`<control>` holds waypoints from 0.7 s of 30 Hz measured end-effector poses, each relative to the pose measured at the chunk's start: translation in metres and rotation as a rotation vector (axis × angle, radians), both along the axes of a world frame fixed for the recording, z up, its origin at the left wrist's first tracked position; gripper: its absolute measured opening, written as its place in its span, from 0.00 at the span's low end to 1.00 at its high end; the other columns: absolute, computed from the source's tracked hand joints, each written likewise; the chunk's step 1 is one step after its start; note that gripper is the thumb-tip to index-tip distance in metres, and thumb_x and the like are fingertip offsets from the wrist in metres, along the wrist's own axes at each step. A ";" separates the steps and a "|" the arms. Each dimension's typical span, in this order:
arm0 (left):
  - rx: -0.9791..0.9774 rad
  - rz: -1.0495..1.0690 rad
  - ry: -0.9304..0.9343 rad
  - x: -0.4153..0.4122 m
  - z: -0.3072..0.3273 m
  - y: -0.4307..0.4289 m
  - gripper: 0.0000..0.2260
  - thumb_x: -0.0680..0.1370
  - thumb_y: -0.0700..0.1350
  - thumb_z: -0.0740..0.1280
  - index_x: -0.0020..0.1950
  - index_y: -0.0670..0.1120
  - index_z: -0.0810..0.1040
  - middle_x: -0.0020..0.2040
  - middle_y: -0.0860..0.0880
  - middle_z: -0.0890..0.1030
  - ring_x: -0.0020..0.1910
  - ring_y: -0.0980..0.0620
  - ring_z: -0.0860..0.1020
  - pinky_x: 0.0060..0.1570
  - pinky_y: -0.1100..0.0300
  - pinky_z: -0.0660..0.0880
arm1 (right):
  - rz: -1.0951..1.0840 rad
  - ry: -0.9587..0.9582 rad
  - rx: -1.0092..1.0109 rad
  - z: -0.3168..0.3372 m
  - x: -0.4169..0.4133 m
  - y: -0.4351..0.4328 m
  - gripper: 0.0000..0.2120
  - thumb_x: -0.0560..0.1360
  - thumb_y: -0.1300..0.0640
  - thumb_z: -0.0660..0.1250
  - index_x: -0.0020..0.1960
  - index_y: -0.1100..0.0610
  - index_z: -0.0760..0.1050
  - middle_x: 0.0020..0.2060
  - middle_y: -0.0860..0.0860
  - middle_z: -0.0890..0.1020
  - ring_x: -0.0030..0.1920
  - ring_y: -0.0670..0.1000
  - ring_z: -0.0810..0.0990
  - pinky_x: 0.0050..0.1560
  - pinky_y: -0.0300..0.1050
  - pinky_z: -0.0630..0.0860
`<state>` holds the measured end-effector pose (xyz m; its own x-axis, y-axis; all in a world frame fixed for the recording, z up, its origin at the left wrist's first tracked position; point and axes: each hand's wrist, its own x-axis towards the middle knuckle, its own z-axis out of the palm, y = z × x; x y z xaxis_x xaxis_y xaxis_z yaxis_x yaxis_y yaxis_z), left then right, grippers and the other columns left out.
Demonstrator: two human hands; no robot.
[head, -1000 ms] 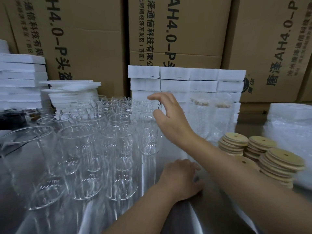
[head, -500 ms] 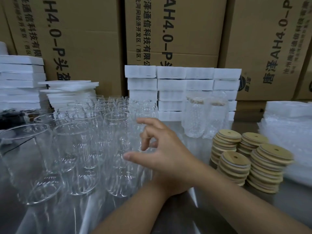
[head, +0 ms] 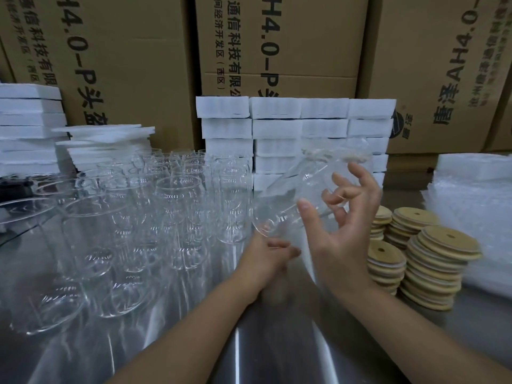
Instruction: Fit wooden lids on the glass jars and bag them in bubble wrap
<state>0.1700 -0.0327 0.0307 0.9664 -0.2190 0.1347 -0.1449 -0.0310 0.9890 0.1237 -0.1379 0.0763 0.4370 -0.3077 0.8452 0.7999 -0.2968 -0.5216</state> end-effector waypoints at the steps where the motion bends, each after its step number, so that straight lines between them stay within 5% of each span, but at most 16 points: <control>1: -0.048 0.050 0.009 0.003 -0.001 0.003 0.22 0.73 0.35 0.73 0.60 0.49 0.68 0.51 0.44 0.81 0.43 0.49 0.81 0.40 0.58 0.76 | -0.021 -0.014 -0.023 -0.001 0.001 -0.001 0.14 0.69 0.49 0.70 0.47 0.48 0.65 0.67 0.44 0.62 0.68 0.50 0.68 0.64 0.60 0.70; 4: -0.041 0.110 -0.081 0.009 -0.005 0.010 0.39 0.70 0.34 0.76 0.72 0.51 0.58 0.48 0.53 0.78 0.34 0.65 0.79 0.31 0.68 0.75 | -0.074 -0.012 -0.111 -0.005 0.006 -0.002 0.16 0.68 0.50 0.71 0.49 0.53 0.67 0.67 0.45 0.61 0.64 0.49 0.70 0.63 0.58 0.71; 7: -0.021 0.094 -0.079 0.007 -0.004 0.007 0.46 0.63 0.38 0.79 0.75 0.50 0.57 0.57 0.44 0.78 0.40 0.55 0.81 0.33 0.62 0.76 | -0.007 0.086 -0.159 -0.009 0.008 -0.001 0.15 0.69 0.45 0.67 0.43 0.55 0.69 0.70 0.48 0.64 0.66 0.44 0.70 0.66 0.46 0.69; 11: -0.028 0.132 -0.069 0.010 -0.004 0.008 0.42 0.68 0.32 0.75 0.75 0.47 0.55 0.71 0.38 0.69 0.44 0.48 0.77 0.32 0.61 0.75 | 0.054 0.150 -0.229 -0.010 0.009 -0.004 0.11 0.70 0.44 0.67 0.48 0.49 0.74 0.68 0.48 0.69 0.70 0.44 0.67 0.69 0.45 0.66; 15: 0.007 0.101 -0.120 0.014 -0.005 0.017 0.46 0.68 0.28 0.74 0.77 0.51 0.52 0.75 0.45 0.64 0.59 0.42 0.78 0.48 0.54 0.80 | 0.075 0.155 -0.238 -0.013 0.010 -0.004 0.28 0.70 0.52 0.70 0.66 0.46 0.62 0.63 0.47 0.70 0.67 0.45 0.69 0.66 0.49 0.70; 18: 0.058 0.082 -0.131 0.014 -0.002 0.023 0.47 0.68 0.29 0.76 0.73 0.59 0.54 0.72 0.47 0.68 0.51 0.51 0.78 0.39 0.69 0.77 | 0.052 0.192 -0.264 -0.015 0.012 -0.005 0.32 0.68 0.50 0.71 0.68 0.48 0.61 0.59 0.41 0.67 0.64 0.44 0.69 0.64 0.45 0.71; 21: 0.106 0.055 -0.144 0.016 -0.003 0.025 0.43 0.67 0.29 0.76 0.67 0.61 0.56 0.64 0.45 0.73 0.45 0.52 0.77 0.38 0.69 0.75 | 0.036 0.189 -0.259 -0.014 0.012 -0.006 0.30 0.65 0.47 0.72 0.64 0.47 0.66 0.56 0.44 0.67 0.61 0.46 0.71 0.62 0.41 0.70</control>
<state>0.1856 -0.0073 0.0279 0.9496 -0.1870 0.2517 -0.2802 -0.1461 0.9488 0.1358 -0.1437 0.0623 0.6008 -0.0743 0.7959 0.7082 -0.4124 -0.5731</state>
